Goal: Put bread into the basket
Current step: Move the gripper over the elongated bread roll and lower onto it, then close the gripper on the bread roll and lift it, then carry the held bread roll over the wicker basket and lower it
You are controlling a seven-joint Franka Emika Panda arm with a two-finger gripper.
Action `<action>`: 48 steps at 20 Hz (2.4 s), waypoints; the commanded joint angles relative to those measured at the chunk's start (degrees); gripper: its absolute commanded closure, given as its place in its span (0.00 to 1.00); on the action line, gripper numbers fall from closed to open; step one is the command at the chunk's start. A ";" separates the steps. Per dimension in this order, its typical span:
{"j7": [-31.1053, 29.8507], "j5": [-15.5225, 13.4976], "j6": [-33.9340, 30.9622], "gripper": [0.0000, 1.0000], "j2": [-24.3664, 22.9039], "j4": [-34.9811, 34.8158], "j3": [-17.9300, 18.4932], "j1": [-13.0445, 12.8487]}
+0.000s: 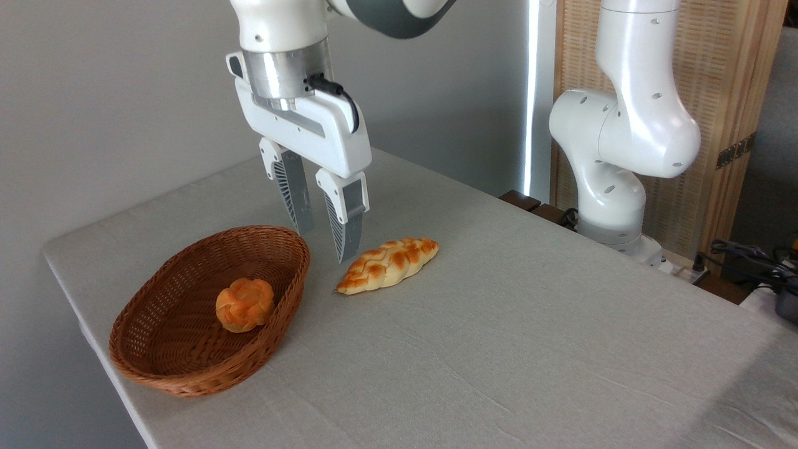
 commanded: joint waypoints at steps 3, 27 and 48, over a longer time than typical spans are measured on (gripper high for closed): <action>1.23 -0.92 3.22 0.00 -7.10 -13.35 0.40 -5.49; 1.67 -0.66 14.92 0.64 -6.42 -27.88 0.40 -12.18; -3.49 -5.84 8.50 0.62 -5.72 -10.05 2.07 -11.48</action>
